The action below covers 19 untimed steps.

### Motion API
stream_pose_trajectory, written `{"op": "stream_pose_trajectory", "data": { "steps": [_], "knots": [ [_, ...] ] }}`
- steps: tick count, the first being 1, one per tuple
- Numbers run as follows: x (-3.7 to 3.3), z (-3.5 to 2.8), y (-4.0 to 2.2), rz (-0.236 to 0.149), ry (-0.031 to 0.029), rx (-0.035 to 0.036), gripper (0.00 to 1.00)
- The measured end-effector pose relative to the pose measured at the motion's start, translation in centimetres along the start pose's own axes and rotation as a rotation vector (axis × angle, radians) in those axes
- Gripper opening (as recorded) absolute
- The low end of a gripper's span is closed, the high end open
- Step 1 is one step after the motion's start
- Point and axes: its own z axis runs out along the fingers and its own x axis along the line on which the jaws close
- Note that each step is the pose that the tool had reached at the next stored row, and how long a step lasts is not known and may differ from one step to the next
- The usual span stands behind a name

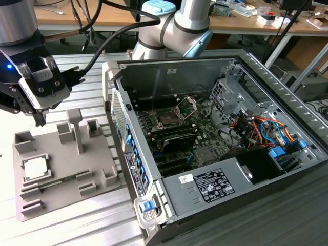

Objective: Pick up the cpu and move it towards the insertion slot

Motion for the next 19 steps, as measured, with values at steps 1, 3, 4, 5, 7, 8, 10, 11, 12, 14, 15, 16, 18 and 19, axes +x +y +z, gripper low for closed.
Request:
{"op": "stream_pose_trajectory", "data": {
  "steps": [1, 3, 4, 5, 7, 8, 10, 11, 12, 14, 15, 16, 18, 19],
  "knots": [
    [0.0, 0.02, 0.0, 0.0, 0.0, 0.0, 0.11],
    [0.0, 0.05, 0.0, 0.0, 0.0, 0.0, 0.11],
    [0.0, 0.08, 0.0, 0.0, 0.0, 0.0, 0.11],
    [0.0, 0.13, -0.01, 0.0, 0.0, 0.0, 0.11],
    [0.0, 0.16, -0.01, 0.0, 0.0, 0.0, 0.11],
    [0.0, 0.18, -0.01, 0.0, 0.0, -0.0001, 0.11],
    [0.0, 0.2, -0.01, 0.0, -0.0001, 0.0, 0.11],
    [0.0, 0.22, -0.01, 0.0, -0.0001, -0.0001, 0.11],
    [0.0, 0.23, -0.01, 0.0, 0.0, 0.0, 0.11],
    [0.0, 0.27, -0.01, 0.0, 0.0, 0.0, 0.11],
    [0.0, 0.29, -0.01, 0.0, -0.0001, 0.0, 0.11],
    [0.0, 0.31, -0.01, 0.0, 0.0, 0.0, 0.11],
    [0.0, 0.35, -0.02, 0.0, 0.0, -0.0001, 0.11],
    [0.0, 0.36, -0.02, 0.0, 0.0, 0.0, 0.11]
  ]
}}
